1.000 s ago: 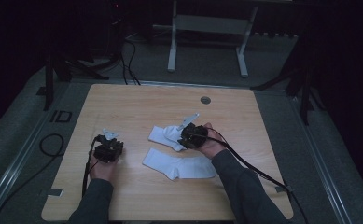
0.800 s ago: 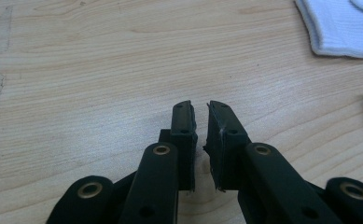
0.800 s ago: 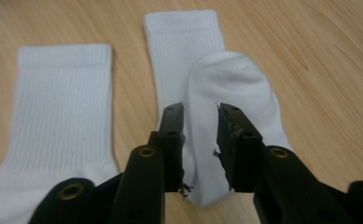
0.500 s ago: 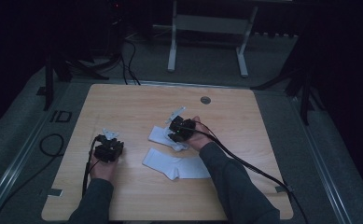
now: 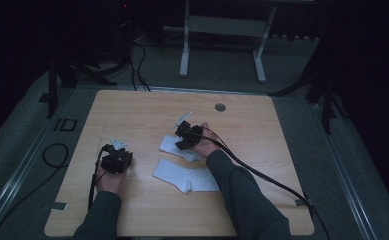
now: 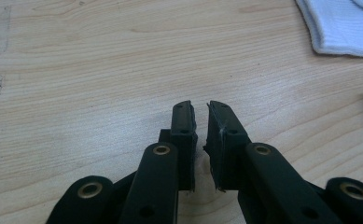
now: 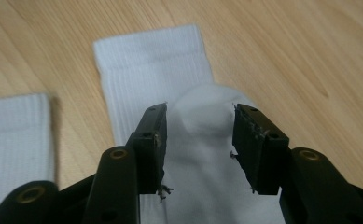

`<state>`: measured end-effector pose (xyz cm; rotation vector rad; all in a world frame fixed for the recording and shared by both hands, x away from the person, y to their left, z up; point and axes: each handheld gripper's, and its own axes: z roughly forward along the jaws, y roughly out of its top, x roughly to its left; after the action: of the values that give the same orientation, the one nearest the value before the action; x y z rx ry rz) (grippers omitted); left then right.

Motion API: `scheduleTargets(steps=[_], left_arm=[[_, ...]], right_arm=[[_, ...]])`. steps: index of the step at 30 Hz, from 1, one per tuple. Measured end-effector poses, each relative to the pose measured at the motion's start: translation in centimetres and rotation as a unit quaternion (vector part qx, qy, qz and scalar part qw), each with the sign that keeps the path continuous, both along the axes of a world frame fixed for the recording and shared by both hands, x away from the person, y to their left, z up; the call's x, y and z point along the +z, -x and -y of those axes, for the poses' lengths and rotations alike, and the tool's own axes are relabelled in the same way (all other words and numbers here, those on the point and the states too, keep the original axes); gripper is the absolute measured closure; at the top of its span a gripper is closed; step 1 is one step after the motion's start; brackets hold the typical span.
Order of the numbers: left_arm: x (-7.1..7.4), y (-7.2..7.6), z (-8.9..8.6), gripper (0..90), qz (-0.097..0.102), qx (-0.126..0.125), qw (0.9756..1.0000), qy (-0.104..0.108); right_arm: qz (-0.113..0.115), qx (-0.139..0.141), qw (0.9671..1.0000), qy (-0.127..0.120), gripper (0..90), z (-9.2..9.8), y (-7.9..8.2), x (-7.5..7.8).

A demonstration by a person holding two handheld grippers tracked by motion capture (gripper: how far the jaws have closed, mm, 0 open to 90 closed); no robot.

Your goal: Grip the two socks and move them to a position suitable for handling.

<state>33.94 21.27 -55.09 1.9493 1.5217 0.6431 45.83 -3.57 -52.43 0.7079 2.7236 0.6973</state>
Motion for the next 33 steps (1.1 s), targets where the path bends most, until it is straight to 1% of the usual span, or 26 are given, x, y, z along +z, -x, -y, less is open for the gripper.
scheduleTargets(steps=[3, 4, 5, 6, 7, 8, 11, 13, 20, 23, 24, 25, 26, 27, 29, 30, 31, 32, 33], left_arm=[[0.0, 0.0, 0.1, 80.9, -0.001, -0.001, 1.0, -0.001], [0.0, 0.0, 0.1, 80.9, -0.001, -0.001, 1.0, -0.001], [0.0, 0.0, 0.1, 80.9, 0.0, -0.001, 1.0, -0.001], [0.0, 0.0, 0.1, 80.9, 0.0, -0.001, 1.0, -0.001], [0.0, 0.0, 0.0, 80.9, -0.001, -0.001, 1.0, -0.001], [0.0, 0.0, 0.0, 80.9, 0.0, 0.0, 1.0, -0.001], [0.0, 0.0, 0.0, 80.9, 0.001, 0.0, 1.0, -0.001], [0.0, 0.0, 0.0, 80.9, 0.0, 0.001, 1.0, -0.001], [0.0, 0.0, 0.0, 80.9, -0.001, 0.001, 1.0, -0.001], [0.0, 0.0, 0.0, 80.9, -0.001, 0.001, 1.0, -0.001], [0.0, 0.0, 0.0, 80.9, -0.001, 0.0, 1.0, -0.001], [0.0, 0.0, 0.0, 80.9, -0.001, 0.0, 1.0, -0.002], [0.0, 0.0, 0.0, 81.0, -0.001, 0.0, 1.0, -0.002], [0.0, 0.1, 0.0, 80.9, 0.0, 0.0, 1.0, -0.002], [0.0, 0.0, -0.1, 80.9, 0.0, 0.0, 1.0, -0.002], [0.0, 0.0, 0.0, 81.0, -0.001, 0.001, 1.0, -0.001], [0.0, 0.0, 0.0, 80.9, -0.001, 0.0, 1.0, -0.001], [0.0, 0.0, 0.0, 81.0, -0.001, -0.001, 1.0, -0.001], [0.0, 0.0, 0.1, 80.9, -0.002, -0.002, 1.0, -0.001]], right_arm=[[-0.005, -0.002, 1.0, -0.002, 55.1, -0.1, -0.3, -0.3], [-0.006, -0.003, 1.0, -0.001, 56.7, -0.1, -0.3, -0.4], [-0.007, -0.004, 1.0, 0.0, 60.2, -0.1, -0.5, -0.5], [-0.007, -0.004, 1.0, 0.0, 60.2, -0.1, -0.5, -0.5], [-0.006, -0.006, 1.0, 0.001, 66.1, 0.0, -0.5, -0.6], [-0.009, -0.014, 0.9999, -0.003, 78.6, 0.1, -0.7, -0.5], [-0.006, -0.014, 0.9999, -0.007, 86.9, 0.2, -0.7, -0.2], [-0.003, -0.012, 0.9999, -0.009, 89.1, 0.4, -0.6, 0.2], [0.015, -0.01, 0.9998, -0.009, 89.8, 1.1, -0.4, 2.0], [0.017, -0.012, 0.9998, -0.008, 89.3, 1.3, -0.4, 2.4], [0.015, -0.01, 0.9998, -0.01, 85.4, 1.3, -0.4, 2.4], [0.012, -0.009, 0.9998, -0.015, 76.5, 1.1, -0.5, 2.3], [0.016, -0.013, 0.9996, -0.017, 71.2, 1.1, -0.6, 2.2], [0.02, -0.021, 0.9994, -0.019, 67.5, 1.0, -0.7, 2.0], [0.016, -0.037, 0.9989, -0.025, 59.7, 0.9, -1.3, 1.4], [0.013, -0.043, 0.9988, -0.022, 57.2, 0.8, -1.6, 1.1], [0.009, -0.051, 0.9986, -0.012, 54.8, 0.7, -1.9, 0.7], [0.007, -0.053, 0.9985, -0.009, 54.3, 0.5, -2.1, 0.5], [0.005, -0.056, 0.9983, -0.014, 54.2, 0.3, -2.2, 0.5]])
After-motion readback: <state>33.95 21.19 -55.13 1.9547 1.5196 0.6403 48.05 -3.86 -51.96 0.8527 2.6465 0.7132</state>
